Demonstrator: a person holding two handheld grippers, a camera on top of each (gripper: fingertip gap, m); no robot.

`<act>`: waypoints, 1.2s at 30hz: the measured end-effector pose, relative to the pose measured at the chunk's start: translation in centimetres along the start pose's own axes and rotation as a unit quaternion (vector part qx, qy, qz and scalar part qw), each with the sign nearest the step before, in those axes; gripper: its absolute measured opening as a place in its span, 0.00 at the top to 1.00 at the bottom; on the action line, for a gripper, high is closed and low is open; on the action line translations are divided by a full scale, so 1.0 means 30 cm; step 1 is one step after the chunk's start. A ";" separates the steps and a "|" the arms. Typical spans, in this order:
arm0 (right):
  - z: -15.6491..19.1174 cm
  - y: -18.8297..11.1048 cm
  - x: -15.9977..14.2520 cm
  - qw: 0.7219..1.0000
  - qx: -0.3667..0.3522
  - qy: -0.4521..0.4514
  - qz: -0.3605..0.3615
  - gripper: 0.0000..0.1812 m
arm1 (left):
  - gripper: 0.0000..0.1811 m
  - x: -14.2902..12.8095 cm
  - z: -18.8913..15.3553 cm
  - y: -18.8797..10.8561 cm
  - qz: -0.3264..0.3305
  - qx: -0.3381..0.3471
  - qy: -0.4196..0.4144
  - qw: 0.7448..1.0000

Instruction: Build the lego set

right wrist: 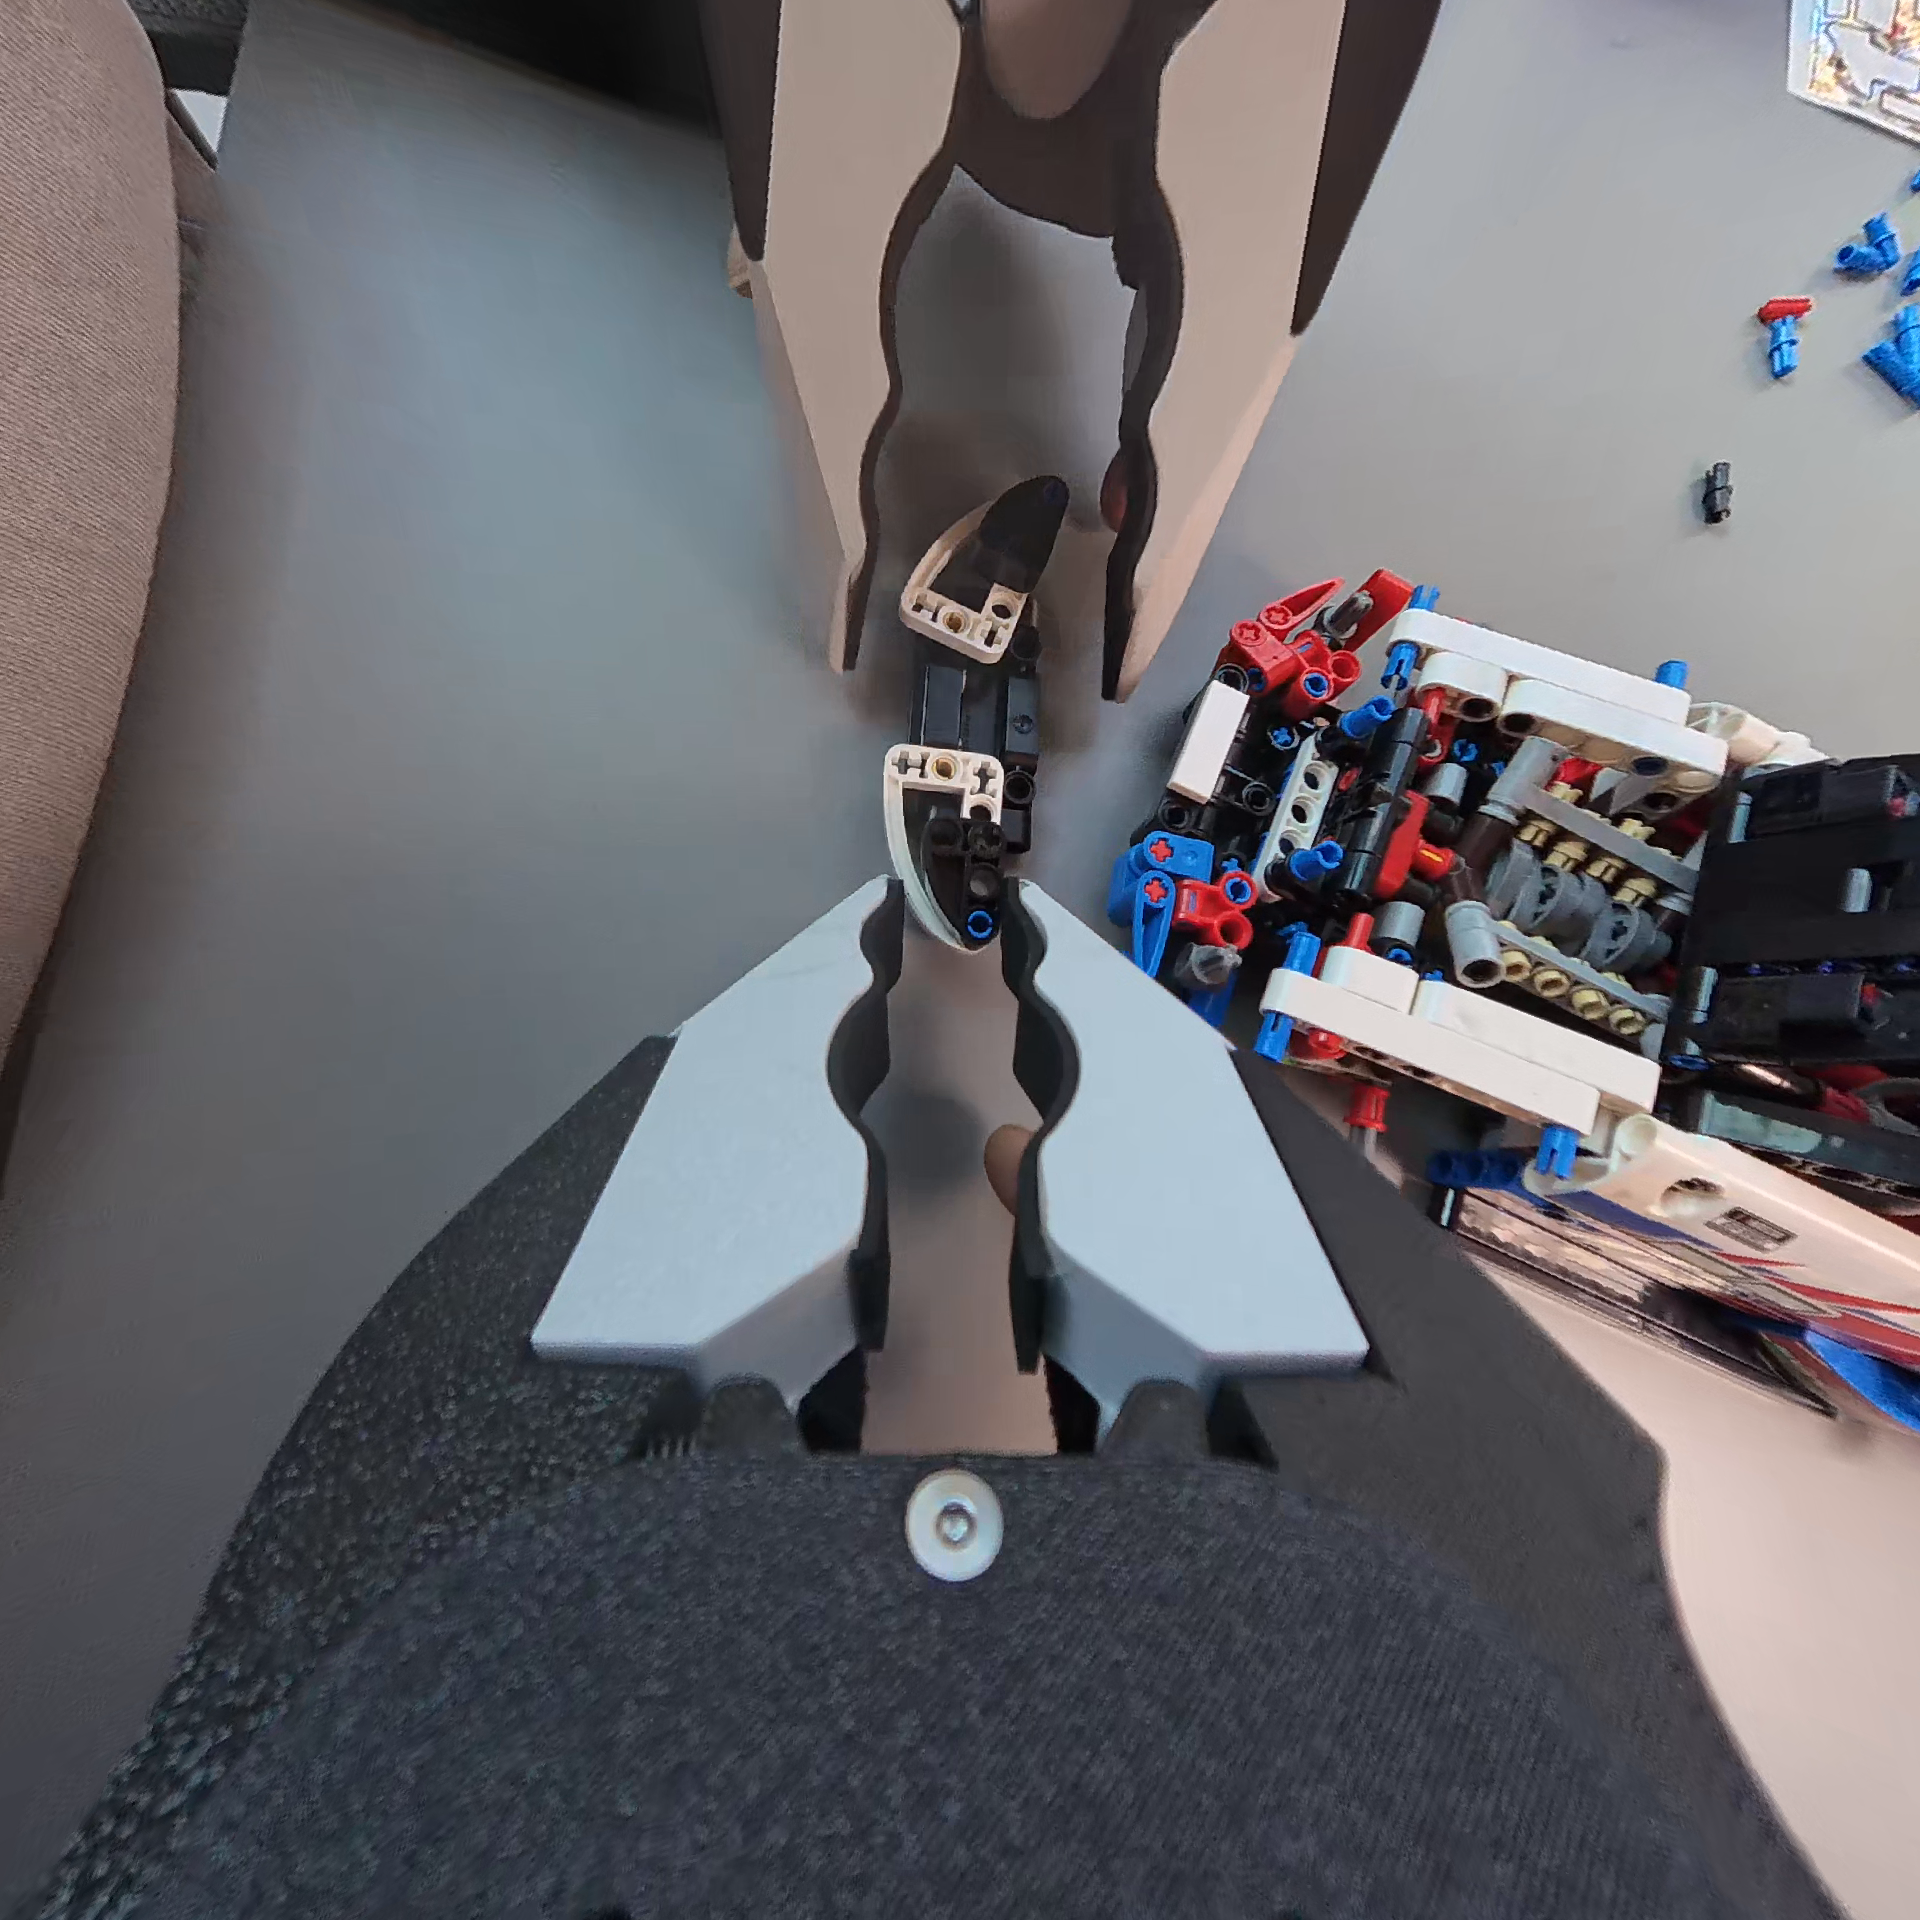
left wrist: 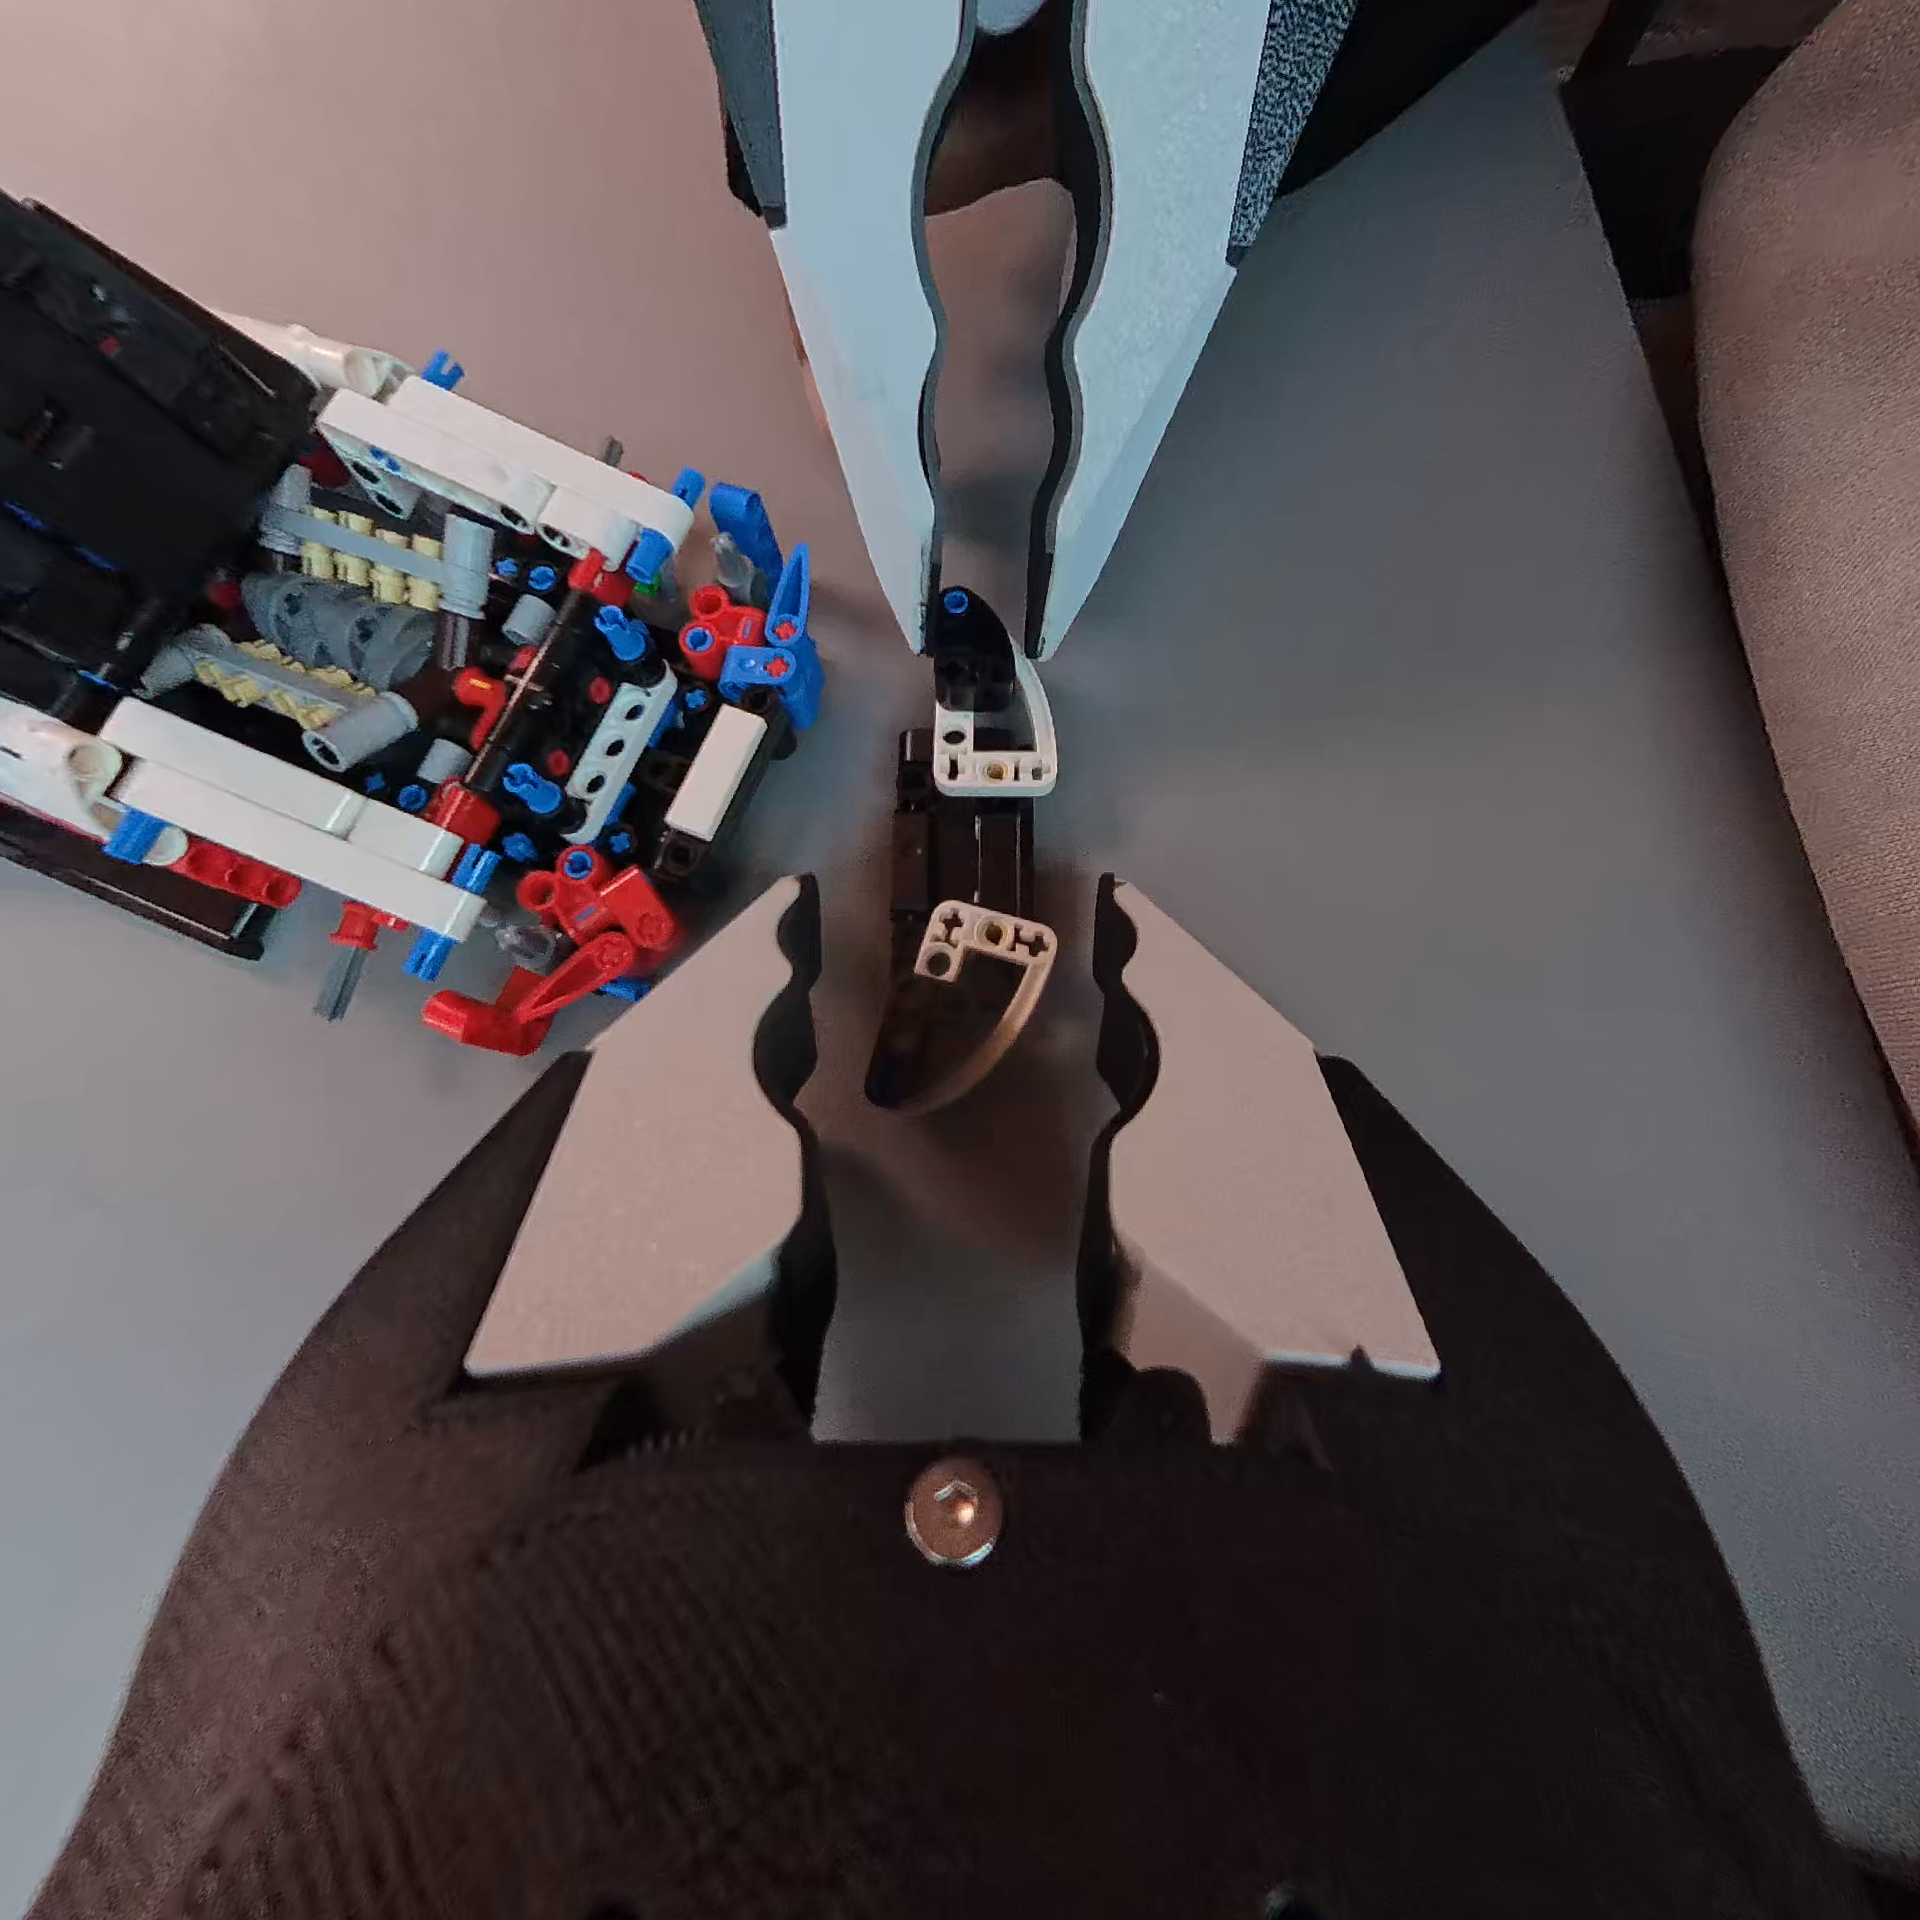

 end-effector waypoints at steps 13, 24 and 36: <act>-0.002 0.009 0.015 0.999 0.012 0.012 -0.038 0.92 | 0.83 -0.015 -0.011 -0.003 0.008 -0.001 0.011 1.000; -0.013 0.033 0.041 0.999 0.015 0.019 -0.048 0.94 | 0.85 -0.031 -0.008 -0.019 0.002 0.005 0.006 1.000; -0.022 0.035 0.047 0.998 0.007 0.028 -0.056 0.94 | 0.85 -0.040 0.007 -0.027 -0.006 0.022 0.002 1.000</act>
Point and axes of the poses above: each gripper's, where its closed fingertips meet, y out along the fingers, x out of its top, z = x × y across the jaws, the point moved 1 cm from there along -y, back along the fingers, and after that the axes turned 6 degrees about x, right-handed, at the moved point
